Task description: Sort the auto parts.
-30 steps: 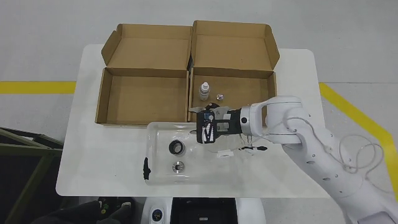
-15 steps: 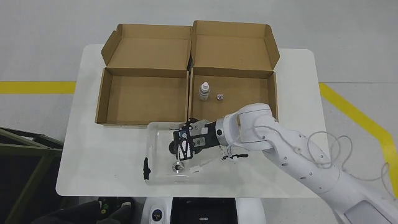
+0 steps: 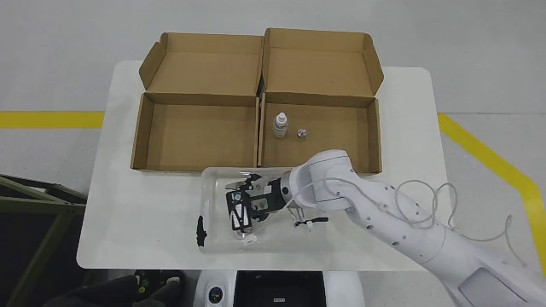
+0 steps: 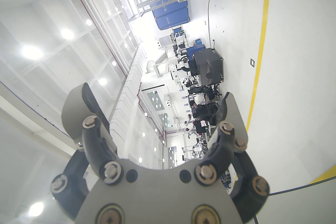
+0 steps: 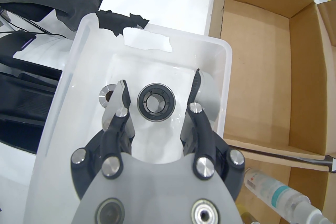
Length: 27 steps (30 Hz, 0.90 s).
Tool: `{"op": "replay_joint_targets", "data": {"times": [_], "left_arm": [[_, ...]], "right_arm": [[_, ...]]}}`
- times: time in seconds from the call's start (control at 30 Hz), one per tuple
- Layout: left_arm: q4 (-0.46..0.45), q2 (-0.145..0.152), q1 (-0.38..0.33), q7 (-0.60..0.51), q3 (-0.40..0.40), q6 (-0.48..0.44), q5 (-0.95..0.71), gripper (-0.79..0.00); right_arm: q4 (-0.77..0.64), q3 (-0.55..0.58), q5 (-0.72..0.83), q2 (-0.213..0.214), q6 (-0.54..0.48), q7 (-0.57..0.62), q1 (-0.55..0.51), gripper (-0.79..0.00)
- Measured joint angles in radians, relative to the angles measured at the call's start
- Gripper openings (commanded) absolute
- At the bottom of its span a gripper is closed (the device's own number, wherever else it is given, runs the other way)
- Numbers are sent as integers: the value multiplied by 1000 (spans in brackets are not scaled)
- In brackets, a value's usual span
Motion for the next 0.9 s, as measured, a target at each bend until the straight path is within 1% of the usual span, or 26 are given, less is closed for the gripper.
{"op": "replay_joint_targets", "data": {"times": [0.17, 0.33, 0.53, 0.73, 0.9], "left_arm": [[0, 0, 0, 0, 0, 0, 0, 0], [0, 0, 0, 0, 0, 0, 0, 0], [0, 0, 0, 0, 0, 0, 0, 0], [0, 0, 0, 0, 0, 0, 0, 0], [0, 0, 0, 0, 0, 0, 0, 0]], "right_arm": [[29, -13, -21, -11, 2, 2, 5, -246], [55, -20, -38, -21, -1, 3, 10, -225], [80, -27, -54, -31, -5, 3, 12, -222], [102, -34, -71, -42, -2, -7, 12, -252], [118, -40, -93, -51, 1, -15, 14, -243]]}}
